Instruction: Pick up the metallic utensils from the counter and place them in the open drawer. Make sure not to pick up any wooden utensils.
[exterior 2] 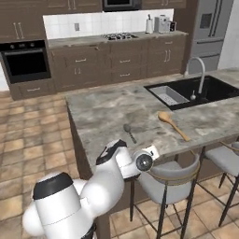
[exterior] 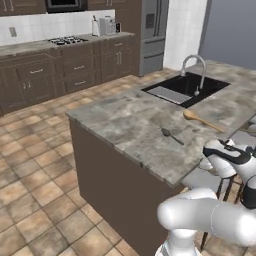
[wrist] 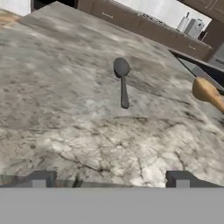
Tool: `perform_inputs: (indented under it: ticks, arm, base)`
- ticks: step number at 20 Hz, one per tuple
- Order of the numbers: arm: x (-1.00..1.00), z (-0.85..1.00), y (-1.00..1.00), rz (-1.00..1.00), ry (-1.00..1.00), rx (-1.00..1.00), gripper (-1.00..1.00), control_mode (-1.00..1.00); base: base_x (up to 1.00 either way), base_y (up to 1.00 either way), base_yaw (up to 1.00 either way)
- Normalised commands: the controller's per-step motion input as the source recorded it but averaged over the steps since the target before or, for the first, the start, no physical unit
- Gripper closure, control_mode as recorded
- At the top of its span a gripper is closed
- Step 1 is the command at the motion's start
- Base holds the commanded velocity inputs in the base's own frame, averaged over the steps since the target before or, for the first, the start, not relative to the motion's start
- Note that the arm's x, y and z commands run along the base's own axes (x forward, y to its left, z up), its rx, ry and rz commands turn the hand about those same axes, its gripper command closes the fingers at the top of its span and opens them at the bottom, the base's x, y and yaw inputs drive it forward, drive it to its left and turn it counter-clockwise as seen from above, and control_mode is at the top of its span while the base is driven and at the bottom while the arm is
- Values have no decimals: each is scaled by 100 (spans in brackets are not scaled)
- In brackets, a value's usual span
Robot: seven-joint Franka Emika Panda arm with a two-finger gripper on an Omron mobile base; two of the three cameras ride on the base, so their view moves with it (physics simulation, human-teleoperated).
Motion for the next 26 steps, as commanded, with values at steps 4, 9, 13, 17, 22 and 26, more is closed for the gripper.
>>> perform_inputs:
  ticks: [4,9,13,17,22,26]
  arm:
    - [0,0,0,0,0,0,-100,100]
    - [0,0,0,0,0,0,-100,100]
    - [0,0,0,0,0,0,-100,100]
    - [38,39,53,-10,24,-7,-100,-100]
    - [47,72,93,-18,47,-14,-100,-100]
    - [52,76,64,-14,59,-13,-100,-100]
  base:
    - [69,-74,14]
    - [38,4,0]
    - [40,34,-3]
    - [0,0,0]
    - [0,0,0]
    - [0,0,0]
